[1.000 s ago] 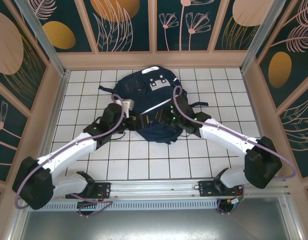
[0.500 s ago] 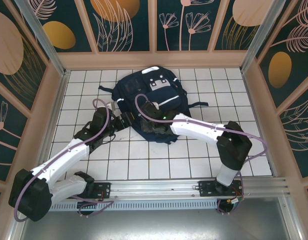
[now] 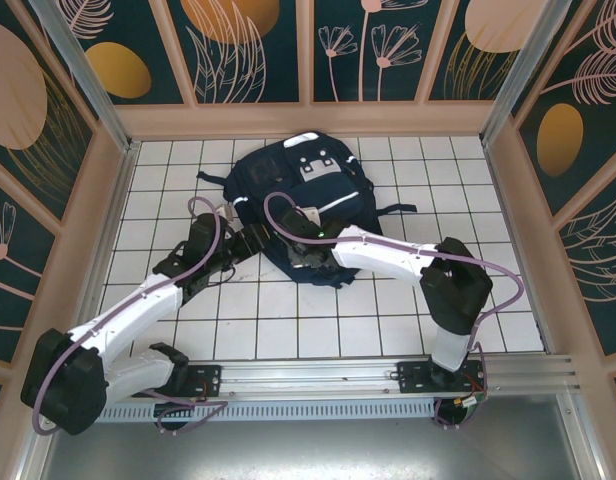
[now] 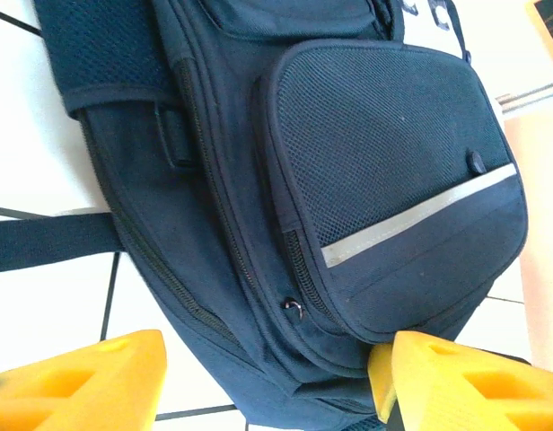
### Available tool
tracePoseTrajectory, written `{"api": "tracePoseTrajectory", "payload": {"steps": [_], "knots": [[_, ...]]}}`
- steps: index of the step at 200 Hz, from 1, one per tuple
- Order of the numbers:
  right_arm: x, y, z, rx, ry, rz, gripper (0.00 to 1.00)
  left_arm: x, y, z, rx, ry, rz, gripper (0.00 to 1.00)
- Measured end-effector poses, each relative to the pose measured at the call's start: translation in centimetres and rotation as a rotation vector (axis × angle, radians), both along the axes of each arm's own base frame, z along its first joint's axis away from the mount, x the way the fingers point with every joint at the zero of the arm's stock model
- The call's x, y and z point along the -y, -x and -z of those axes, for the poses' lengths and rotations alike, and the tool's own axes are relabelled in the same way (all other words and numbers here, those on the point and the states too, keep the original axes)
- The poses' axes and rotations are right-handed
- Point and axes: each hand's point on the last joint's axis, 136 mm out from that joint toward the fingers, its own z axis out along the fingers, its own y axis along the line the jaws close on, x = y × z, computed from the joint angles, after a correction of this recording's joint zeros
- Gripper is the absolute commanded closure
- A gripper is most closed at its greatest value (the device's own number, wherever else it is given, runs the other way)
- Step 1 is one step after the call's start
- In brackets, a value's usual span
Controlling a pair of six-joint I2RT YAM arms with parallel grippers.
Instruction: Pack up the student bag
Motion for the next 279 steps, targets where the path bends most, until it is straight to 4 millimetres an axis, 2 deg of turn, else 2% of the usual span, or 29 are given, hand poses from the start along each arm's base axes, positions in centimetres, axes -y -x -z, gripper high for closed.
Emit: {"api": "tracePoseTrajectory", "payload": {"steps": [46, 91, 133, 164, 190, 213, 239, 250, 279], "knots": [[0.0, 0.0, 0.0, 0.017, 0.010, -0.030, 1.00, 2.0, -0.5, -0.2, -0.029, 0.156, 0.009, 0.44], [-0.5, 0.3, -1.0, 0.035, -0.035, -0.078, 1.00, 2.8, -1.4, 1.0, -0.084, 0.234, -0.028, 0.55], [-0.7, 0.5, -1.2, 0.037, -0.055, -0.092, 1.00, 3.2, -2.4, 3.1, -0.133, 0.219, -0.052, 0.53], [-0.5, 0.5, -1.1, 0.042, -0.057, -0.105, 1.00, 4.1, -3.4, 3.6, -0.135, 0.235, -0.040, 0.51], [-0.5, 0.4, -1.2, 0.043, -0.065, -0.108, 1.00, 4.7, -4.2, 3.3, -0.121, 0.246, -0.028, 0.64], [-0.5, 0.4, -1.1, 0.039, -0.066, -0.112, 1.00, 5.1, -4.8, 3.0, -0.114, 0.249, -0.024, 0.69], [-0.5, 0.4, -1.1, 0.042, -0.070, -0.112, 1.00, 5.1, -4.9, 3.7, -0.136, 0.232, -0.028, 0.86], [-0.5, 0.4, -1.1, 0.043, -0.066, -0.114, 1.00, 5.0, -4.9, 3.9, -0.143, 0.217, -0.031, 0.89], [0.7, 0.0, -0.9, 0.087, -0.004, -0.138, 1.00, 4.8, -4.9, 4.0, -0.144, 0.176, -0.023, 1.00]]}}
